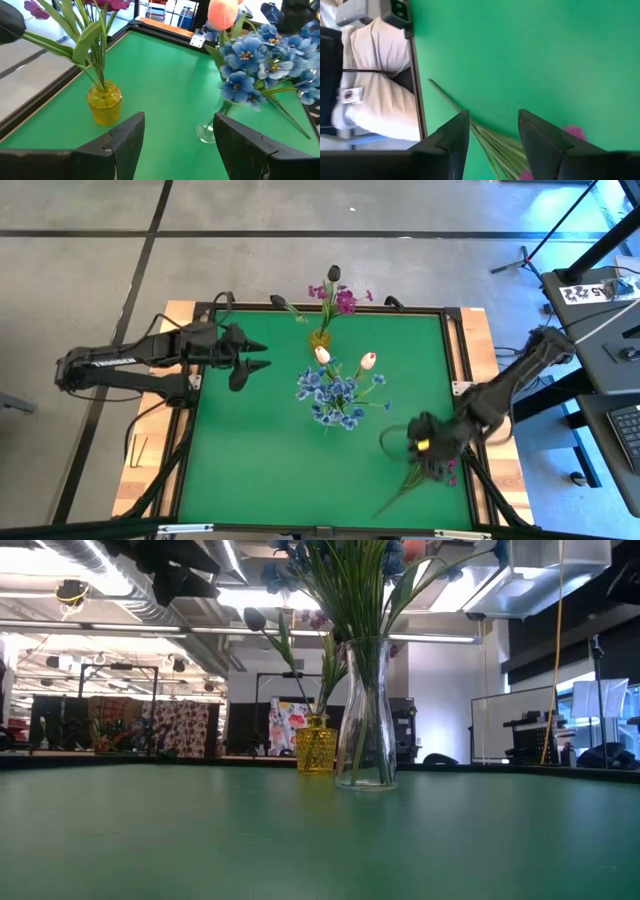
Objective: Sort flowers into vase by color
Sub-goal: Put the violet flowers in the yellow vase
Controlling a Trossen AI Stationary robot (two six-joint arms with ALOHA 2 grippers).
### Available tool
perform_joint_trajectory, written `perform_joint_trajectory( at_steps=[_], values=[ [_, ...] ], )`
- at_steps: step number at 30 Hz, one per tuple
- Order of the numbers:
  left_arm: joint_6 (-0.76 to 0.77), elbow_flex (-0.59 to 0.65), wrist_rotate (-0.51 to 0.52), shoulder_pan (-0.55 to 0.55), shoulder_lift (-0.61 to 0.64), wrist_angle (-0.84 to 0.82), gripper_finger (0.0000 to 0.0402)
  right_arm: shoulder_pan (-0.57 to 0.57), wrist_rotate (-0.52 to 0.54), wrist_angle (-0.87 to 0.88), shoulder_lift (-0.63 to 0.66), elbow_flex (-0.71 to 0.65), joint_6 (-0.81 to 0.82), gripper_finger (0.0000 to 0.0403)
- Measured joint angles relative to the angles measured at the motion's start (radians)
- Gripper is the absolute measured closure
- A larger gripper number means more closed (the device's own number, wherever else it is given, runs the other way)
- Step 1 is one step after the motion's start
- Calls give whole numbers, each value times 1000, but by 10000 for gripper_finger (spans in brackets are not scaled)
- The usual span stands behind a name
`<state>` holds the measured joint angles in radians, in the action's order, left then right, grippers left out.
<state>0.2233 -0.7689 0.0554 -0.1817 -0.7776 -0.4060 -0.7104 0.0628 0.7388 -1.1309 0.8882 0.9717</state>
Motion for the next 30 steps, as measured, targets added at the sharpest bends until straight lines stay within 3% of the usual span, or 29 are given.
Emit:
perform_joint_trajectory(
  at_steps=[3,7,16,21,30],
  values=[
    [12,0,14,26,0,3,172,-81,69,-109,-105,0,-25,233],
    [18,0,14,60,-10,4,172,-142,83,-186,-253,0,-45,220],
    [30,1,44,92,-50,4,172,-169,-48,-293,-498,0,-60,185],
    [31,1,44,94,-77,4,172,-169,-107,-273,-554,5,-103,178],
    [36,1,40,94,-113,3,172,-166,-105,-217,-560,6,-172,180]
  ],
)
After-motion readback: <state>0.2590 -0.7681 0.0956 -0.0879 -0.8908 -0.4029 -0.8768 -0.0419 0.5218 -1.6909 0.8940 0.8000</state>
